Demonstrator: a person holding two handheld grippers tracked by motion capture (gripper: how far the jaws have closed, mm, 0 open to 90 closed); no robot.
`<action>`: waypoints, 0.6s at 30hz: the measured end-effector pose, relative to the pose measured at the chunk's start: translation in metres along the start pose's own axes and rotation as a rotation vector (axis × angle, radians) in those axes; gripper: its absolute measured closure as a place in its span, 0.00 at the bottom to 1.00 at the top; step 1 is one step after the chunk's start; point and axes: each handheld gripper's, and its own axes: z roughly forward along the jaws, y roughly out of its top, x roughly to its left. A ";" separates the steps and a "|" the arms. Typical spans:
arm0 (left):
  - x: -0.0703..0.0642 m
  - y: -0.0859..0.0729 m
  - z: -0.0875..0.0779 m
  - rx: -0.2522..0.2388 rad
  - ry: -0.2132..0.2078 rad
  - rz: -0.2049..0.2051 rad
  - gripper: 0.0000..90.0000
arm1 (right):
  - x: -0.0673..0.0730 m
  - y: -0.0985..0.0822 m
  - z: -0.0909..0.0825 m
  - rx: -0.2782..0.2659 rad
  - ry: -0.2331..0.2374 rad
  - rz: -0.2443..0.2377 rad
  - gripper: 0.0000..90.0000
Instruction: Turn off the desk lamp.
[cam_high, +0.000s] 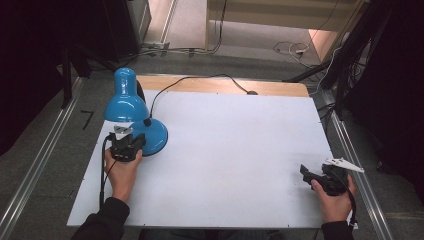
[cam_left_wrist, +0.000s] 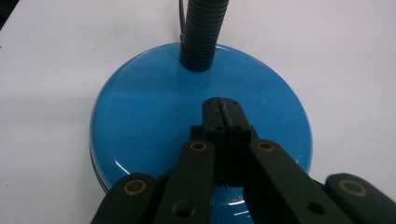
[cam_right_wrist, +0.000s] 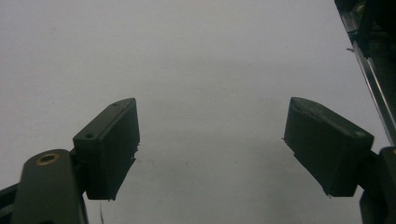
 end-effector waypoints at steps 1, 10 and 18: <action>0.001 0.000 0.000 -0.002 -0.003 -0.003 1.00 | 0.000 0.000 0.000 -0.001 0.000 0.001 0.19; 0.005 0.004 -0.005 -0.037 0.016 -0.023 1.00 | 0.000 0.000 -0.001 -0.004 0.000 -0.006 0.19; 0.008 0.004 -0.007 -0.050 0.020 -0.033 0.99 | -0.001 0.000 -0.001 -0.003 -0.001 -0.001 0.19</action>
